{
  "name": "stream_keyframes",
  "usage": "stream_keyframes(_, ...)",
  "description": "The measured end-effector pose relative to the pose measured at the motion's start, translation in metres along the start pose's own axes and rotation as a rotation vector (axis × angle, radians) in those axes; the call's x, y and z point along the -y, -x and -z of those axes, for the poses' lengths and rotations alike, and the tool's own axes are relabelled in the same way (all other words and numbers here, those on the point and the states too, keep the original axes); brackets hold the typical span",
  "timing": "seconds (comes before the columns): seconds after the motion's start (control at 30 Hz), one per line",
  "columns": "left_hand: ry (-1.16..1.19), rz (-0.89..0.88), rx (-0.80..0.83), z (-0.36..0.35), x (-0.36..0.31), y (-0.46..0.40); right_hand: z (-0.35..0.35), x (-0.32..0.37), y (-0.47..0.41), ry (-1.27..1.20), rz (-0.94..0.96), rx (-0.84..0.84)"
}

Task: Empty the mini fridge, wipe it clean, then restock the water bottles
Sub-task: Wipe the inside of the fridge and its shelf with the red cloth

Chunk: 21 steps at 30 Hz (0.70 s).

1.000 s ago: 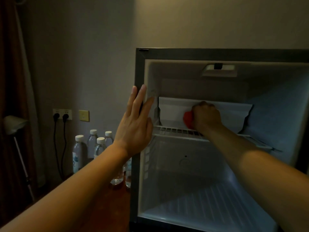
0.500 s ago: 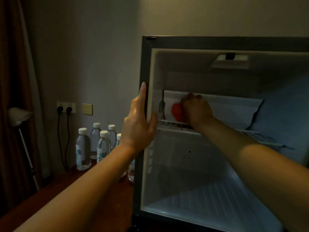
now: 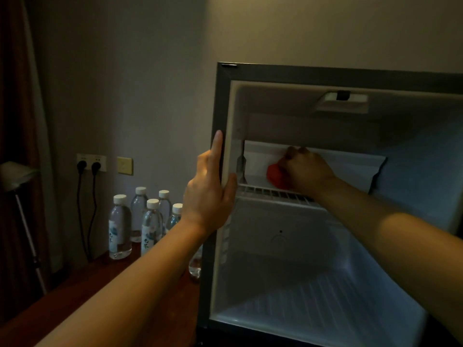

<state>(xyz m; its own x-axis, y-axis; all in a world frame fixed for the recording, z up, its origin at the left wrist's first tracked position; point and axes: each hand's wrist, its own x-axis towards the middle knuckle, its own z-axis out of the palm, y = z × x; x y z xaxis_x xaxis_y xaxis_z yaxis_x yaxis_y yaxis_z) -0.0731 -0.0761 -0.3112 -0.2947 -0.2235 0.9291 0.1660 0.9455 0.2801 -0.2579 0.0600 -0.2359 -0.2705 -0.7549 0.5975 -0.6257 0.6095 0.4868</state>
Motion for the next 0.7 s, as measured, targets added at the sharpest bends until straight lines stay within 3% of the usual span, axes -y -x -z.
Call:
stream_keyframes(0.17,0.003,-0.030,-0.003,0.001,0.001,-0.001,0.003,0.045,-0.030,0.012,0.096,0.159)
stream_keyframes(0.33,-0.013,-0.033,-0.016,0.002,0.001,0.000,-0.005,0.054,-0.037,0.052,0.080,0.104)
stream_keyframes(0.53,0.038,-0.012,0.000,0.003,-0.002,0.000,-0.002,0.019,-0.012,-0.025,-0.008,0.091)
stream_keyframes(0.7,0.050,0.017,0.007,0.003,-0.004,0.001,0.012,-0.032,0.027,-0.020,-0.108,0.231)
